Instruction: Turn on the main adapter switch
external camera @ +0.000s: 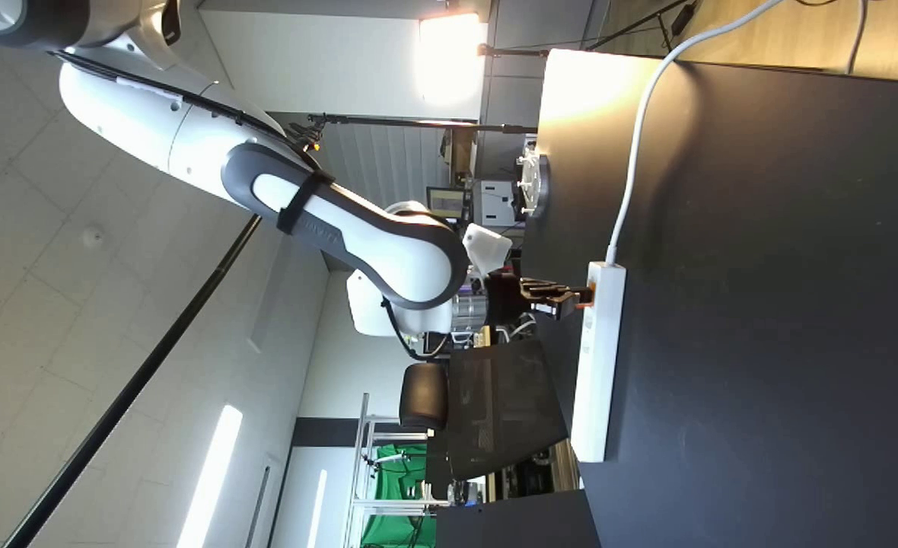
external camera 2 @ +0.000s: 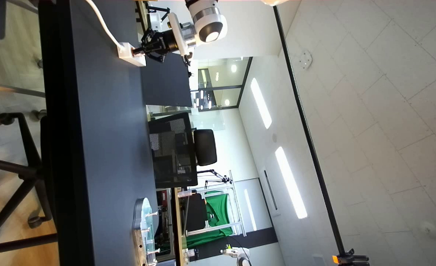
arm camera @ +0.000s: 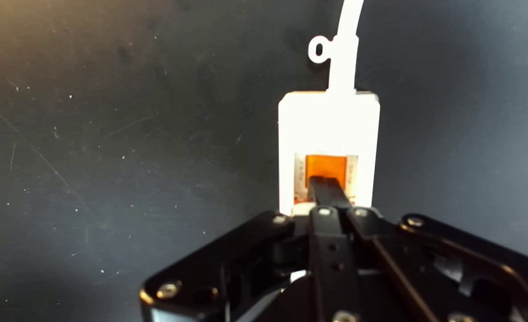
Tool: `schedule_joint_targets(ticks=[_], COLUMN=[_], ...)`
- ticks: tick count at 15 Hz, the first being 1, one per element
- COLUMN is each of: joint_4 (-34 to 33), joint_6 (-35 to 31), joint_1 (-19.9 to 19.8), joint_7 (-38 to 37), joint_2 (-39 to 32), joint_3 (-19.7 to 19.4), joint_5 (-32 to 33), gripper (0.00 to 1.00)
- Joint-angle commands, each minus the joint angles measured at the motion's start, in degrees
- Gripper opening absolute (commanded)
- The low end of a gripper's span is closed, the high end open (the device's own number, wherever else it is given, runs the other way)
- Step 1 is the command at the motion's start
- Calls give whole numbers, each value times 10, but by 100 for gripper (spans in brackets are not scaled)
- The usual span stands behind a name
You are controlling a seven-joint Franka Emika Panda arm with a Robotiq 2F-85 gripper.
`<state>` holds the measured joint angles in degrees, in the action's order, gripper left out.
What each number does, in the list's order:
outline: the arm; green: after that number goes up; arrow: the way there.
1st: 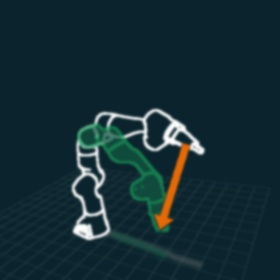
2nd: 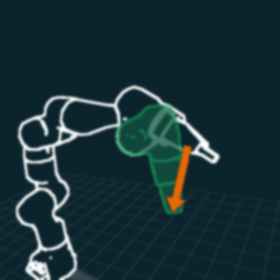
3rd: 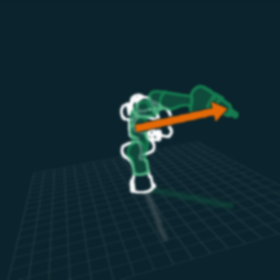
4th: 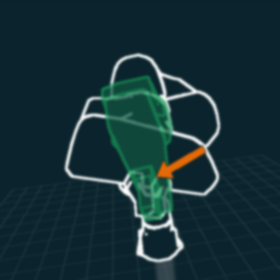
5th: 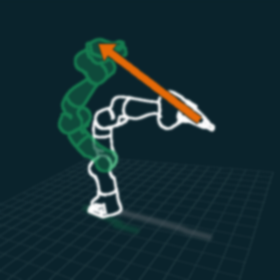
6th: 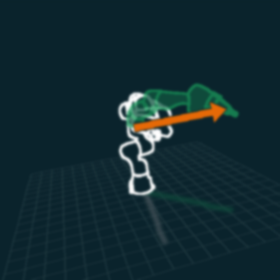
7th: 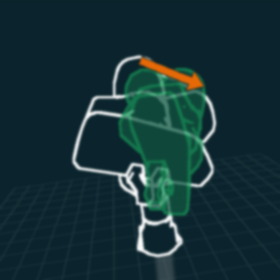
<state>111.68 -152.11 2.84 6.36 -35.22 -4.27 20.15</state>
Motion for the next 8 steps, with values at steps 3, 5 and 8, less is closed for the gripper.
schedule_joint_targets(ticks=[3,5,8], joint_4=[2,6,19], joint_6=[39,69,108], joint_1=[-6,-18,-29], joint_7=[54,109,174], joint_2=[16,34,64], joint_3=[9,26,44], joint_5=[3,-1,0], gripper=[2,0,0])
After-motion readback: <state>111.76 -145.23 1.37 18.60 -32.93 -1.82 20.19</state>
